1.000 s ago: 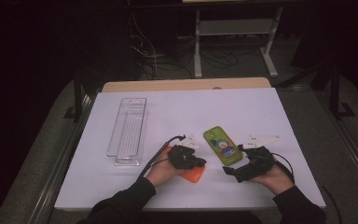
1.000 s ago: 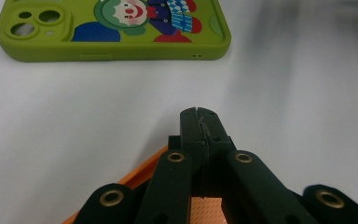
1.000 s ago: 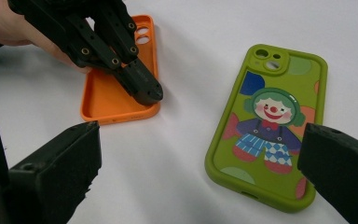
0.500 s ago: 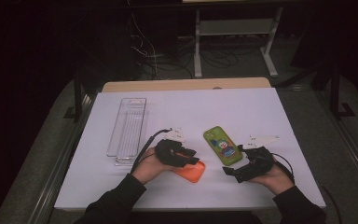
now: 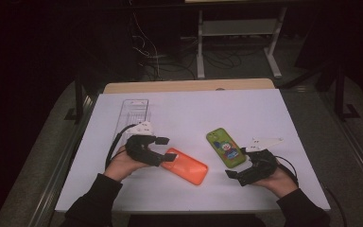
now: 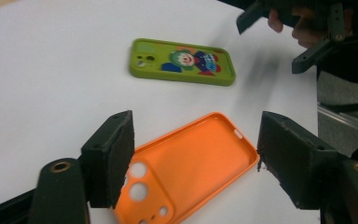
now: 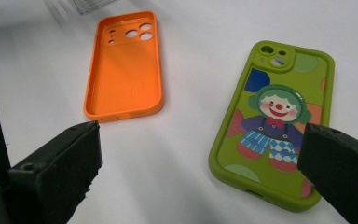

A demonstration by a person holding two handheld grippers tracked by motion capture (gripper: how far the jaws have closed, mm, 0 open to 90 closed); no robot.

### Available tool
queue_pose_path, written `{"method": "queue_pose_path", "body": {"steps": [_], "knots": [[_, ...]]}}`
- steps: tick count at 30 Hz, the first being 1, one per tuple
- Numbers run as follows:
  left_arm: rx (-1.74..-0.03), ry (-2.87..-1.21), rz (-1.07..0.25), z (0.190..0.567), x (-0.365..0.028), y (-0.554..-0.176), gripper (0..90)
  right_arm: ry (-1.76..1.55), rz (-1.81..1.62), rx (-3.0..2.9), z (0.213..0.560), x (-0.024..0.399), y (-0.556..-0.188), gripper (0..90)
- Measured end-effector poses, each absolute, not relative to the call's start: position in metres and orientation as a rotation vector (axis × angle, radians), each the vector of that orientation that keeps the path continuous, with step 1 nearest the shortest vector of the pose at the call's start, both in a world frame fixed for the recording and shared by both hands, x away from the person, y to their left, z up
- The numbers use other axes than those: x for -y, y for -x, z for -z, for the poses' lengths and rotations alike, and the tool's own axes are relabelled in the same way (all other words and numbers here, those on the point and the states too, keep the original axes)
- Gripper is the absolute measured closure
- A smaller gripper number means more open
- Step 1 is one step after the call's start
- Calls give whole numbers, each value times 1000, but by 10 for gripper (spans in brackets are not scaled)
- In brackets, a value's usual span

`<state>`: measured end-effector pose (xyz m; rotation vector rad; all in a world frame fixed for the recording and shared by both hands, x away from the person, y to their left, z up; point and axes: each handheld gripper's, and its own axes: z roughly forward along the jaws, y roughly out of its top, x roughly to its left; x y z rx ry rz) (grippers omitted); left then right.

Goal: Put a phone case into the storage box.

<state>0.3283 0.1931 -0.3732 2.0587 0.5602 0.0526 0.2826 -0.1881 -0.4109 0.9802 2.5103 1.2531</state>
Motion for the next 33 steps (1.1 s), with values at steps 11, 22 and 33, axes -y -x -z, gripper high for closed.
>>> {"method": "queue_pose_path", "body": {"steps": [11,22,33], "knots": [[-588,-2075,-166,377,-230,-322,2,-1013,-1235,-2536,413,186,-283,0],[-635,-2051,-160,380,-247,-322,0,-1041,-1197,-2575,413,180,-283,0],[-637,-2045,-177,379,-247,-322,0,-1005,-1158,-2611,405,150,-296,0]]}}
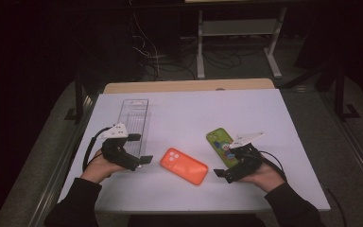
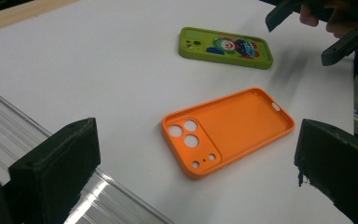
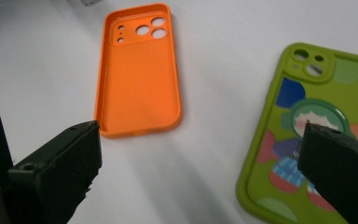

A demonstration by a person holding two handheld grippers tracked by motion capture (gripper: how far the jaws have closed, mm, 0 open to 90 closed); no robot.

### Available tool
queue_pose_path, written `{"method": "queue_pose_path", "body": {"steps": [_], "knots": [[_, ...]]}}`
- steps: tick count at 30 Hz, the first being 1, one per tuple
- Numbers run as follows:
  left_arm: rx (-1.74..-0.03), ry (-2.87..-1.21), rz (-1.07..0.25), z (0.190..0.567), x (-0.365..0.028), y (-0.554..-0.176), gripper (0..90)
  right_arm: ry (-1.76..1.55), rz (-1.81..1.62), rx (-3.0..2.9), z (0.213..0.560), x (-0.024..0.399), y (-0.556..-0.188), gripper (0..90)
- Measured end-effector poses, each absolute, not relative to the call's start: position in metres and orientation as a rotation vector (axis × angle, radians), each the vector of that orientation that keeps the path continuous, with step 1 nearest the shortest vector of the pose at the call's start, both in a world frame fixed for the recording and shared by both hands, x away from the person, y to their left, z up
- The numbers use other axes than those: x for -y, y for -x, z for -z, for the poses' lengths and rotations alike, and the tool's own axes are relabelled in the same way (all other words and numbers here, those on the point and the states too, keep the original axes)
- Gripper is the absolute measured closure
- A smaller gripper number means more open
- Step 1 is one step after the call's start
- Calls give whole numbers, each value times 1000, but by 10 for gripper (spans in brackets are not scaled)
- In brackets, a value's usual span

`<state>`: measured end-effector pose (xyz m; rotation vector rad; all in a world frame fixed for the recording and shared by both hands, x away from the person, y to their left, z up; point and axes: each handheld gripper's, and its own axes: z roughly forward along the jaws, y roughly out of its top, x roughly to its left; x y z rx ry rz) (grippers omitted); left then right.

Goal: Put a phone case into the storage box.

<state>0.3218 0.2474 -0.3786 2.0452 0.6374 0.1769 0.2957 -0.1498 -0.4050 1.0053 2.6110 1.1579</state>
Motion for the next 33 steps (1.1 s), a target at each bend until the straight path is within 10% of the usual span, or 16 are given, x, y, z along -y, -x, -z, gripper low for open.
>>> {"method": "queue_pose_path", "body": {"steps": [33], "knots": [[-635,-2053,-176,379,-244,-322,0,-912,-1148,-2653,403,58,-328,0]]}}
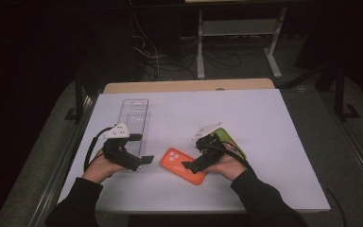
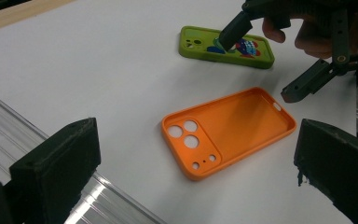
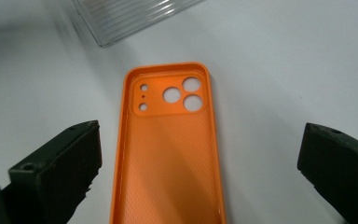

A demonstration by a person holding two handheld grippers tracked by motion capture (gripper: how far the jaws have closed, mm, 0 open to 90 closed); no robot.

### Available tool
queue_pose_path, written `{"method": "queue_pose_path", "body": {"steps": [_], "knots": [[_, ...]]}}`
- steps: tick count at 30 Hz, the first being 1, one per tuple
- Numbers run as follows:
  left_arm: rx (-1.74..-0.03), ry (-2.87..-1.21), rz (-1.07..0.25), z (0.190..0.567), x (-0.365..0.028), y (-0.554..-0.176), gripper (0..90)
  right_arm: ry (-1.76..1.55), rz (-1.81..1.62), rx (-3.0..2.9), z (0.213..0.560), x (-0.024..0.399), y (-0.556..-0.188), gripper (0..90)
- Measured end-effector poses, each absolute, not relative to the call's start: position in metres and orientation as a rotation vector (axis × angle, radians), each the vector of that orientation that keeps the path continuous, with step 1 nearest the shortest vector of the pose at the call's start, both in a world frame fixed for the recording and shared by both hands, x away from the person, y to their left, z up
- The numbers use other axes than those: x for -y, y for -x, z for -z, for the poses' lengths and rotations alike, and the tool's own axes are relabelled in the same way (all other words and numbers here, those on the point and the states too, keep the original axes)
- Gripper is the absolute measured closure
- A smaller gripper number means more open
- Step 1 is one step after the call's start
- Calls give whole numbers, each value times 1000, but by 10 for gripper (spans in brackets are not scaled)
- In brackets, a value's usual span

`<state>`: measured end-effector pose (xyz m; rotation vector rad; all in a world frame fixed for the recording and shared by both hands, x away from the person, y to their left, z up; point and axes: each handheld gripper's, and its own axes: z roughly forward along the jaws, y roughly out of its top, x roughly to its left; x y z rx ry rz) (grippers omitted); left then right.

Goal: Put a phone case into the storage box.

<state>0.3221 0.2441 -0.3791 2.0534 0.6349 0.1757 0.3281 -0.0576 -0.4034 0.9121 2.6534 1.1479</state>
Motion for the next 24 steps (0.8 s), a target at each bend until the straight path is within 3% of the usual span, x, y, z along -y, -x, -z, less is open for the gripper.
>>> {"method": "queue_pose_path", "body": {"steps": [24], "knots": [[-630,-2057,-187,379,-245,-322,0,-897,-1029,-2717,435,24,-325,0]]}}
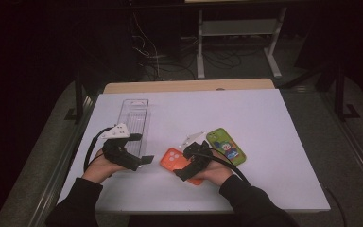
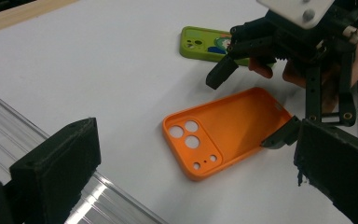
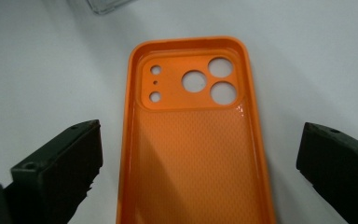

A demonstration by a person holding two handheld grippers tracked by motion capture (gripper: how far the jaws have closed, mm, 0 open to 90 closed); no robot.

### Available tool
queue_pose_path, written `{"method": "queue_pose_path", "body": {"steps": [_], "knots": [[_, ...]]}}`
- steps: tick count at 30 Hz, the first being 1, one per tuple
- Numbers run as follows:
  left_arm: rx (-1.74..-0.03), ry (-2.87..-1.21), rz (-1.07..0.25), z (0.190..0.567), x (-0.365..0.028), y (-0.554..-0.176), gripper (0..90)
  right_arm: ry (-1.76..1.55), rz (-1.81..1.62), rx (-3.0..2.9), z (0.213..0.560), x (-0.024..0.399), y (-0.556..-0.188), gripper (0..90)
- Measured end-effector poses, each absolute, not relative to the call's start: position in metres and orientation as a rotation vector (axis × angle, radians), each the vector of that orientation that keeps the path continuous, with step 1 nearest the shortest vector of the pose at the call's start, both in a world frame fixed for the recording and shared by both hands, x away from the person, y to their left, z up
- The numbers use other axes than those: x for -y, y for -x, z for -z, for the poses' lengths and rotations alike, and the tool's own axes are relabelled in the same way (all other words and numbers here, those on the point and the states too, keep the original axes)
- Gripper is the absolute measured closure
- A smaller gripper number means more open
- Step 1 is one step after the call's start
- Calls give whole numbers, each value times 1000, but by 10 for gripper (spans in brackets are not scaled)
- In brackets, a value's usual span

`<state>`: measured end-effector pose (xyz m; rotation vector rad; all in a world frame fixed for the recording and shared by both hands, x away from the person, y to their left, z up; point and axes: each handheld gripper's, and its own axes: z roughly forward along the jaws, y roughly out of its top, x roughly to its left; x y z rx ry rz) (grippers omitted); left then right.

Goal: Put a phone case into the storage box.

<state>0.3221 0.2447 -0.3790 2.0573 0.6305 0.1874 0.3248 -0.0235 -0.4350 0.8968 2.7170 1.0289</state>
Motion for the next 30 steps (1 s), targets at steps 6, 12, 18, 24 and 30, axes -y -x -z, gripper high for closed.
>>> {"method": "queue_pose_path", "body": {"steps": [6,12,18,24,30], "knots": [[-628,-2050,-189,379,-244,-322,0,-884,-998,-2728,441,22,-323,21],[-624,-2053,-190,379,-245,-322,0,-869,-974,-2737,444,19,-321,53],[-629,-2049,-183,379,-244,-322,0,-836,-942,-2729,447,17,-318,74],[-628,-2049,-185,379,-244,-322,0,-815,-932,-2727,447,16,-316,95],[-627,-2053,-184,379,-244,-322,0,-822,-925,-2715,446,17,-316,146]]}}
